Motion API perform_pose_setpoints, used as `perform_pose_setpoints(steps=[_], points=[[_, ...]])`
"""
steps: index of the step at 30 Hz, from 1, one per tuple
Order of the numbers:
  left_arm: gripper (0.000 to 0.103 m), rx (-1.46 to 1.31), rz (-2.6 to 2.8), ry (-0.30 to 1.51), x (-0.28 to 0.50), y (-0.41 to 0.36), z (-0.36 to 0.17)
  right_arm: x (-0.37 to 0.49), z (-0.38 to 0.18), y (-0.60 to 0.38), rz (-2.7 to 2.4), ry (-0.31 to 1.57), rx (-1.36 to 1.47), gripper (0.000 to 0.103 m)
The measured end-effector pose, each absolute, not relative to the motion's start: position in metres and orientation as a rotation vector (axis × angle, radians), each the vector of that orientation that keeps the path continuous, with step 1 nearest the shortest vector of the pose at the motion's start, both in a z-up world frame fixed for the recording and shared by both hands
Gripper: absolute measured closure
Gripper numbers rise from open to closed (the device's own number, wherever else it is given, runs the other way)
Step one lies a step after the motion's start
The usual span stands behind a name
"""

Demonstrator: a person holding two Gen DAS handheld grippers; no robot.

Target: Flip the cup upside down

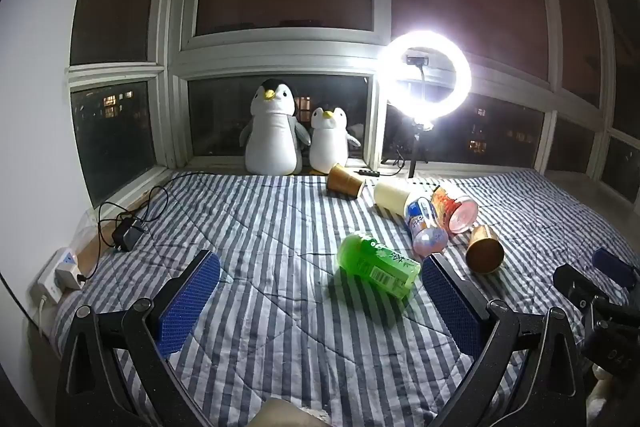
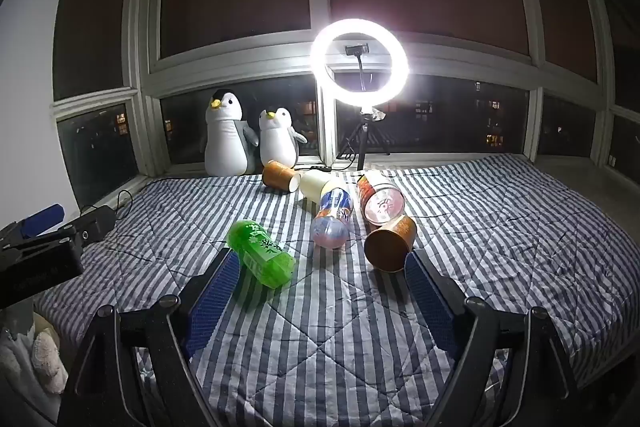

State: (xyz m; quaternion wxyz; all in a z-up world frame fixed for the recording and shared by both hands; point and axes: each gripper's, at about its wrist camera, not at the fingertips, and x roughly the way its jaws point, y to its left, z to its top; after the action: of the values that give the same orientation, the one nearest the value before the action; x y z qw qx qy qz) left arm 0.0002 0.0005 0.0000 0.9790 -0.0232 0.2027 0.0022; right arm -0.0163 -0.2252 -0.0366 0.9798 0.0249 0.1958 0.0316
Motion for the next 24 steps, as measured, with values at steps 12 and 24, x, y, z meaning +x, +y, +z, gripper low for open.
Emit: perform_pose_setpoints(steps=[12, 24], points=[[0.001, -0.035, 0.015, 0.407, 0.0033, 0.0008, -0.0015, -0.0158, -0.0365, -0.2272, 0.065, 0.402, 0.048, 0.021], [0.001, -0.036, 0.017, 0.406, 0.0036, 0.0024, 0.0004, -0.0152, -0.0397, -0.2277, 0.062, 0.401, 0.044, 0.021]])
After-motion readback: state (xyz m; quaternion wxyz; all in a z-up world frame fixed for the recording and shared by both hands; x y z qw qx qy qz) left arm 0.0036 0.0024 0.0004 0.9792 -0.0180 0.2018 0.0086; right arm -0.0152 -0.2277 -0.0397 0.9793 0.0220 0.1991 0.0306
